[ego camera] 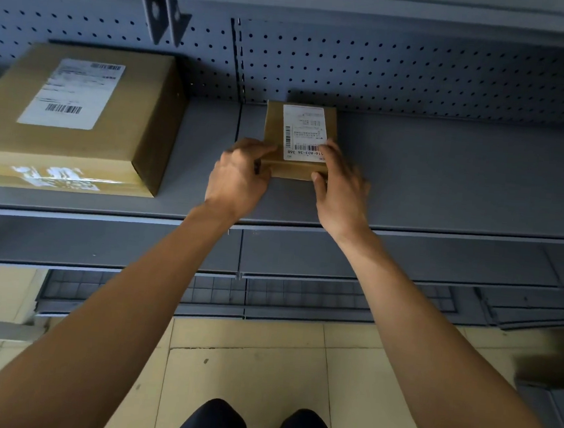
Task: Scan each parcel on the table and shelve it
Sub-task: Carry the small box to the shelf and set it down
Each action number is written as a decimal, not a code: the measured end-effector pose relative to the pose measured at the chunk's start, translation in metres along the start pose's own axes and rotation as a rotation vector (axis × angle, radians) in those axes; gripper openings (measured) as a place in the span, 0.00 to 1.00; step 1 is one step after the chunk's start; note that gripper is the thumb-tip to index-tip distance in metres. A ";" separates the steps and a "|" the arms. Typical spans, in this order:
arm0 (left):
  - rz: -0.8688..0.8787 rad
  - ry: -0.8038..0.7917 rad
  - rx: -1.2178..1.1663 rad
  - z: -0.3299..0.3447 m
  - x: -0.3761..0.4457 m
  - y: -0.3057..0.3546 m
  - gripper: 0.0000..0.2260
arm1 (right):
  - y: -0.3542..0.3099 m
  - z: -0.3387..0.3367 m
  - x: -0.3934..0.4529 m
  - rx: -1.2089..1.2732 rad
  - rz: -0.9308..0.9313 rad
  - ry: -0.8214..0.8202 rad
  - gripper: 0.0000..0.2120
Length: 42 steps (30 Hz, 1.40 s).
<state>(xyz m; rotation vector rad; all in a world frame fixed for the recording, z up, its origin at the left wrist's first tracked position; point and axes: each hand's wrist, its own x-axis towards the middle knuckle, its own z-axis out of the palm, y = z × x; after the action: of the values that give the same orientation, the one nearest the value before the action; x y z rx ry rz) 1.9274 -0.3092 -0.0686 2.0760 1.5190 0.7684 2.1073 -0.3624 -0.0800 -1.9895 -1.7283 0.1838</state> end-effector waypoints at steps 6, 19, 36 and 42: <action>0.018 -0.096 0.135 -0.016 -0.008 0.016 0.23 | -0.009 -0.020 0.000 -0.048 0.013 -0.057 0.24; -0.199 -0.118 -0.036 -0.108 -0.102 0.067 0.19 | -0.079 -0.114 -0.063 0.154 0.005 -0.130 0.14; -0.430 0.179 0.004 -0.324 -0.274 0.056 0.18 | -0.287 -0.164 -0.127 0.350 -0.279 -0.382 0.15; -0.512 0.336 -0.027 -0.397 -0.341 0.022 0.19 | -0.391 -0.153 -0.165 0.369 -0.488 -0.500 0.16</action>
<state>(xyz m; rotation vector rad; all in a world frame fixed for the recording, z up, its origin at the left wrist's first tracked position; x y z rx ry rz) 1.5963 -0.6284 0.1822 1.4777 2.0883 0.9487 1.7911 -0.5336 0.1924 -1.2768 -2.2296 0.8156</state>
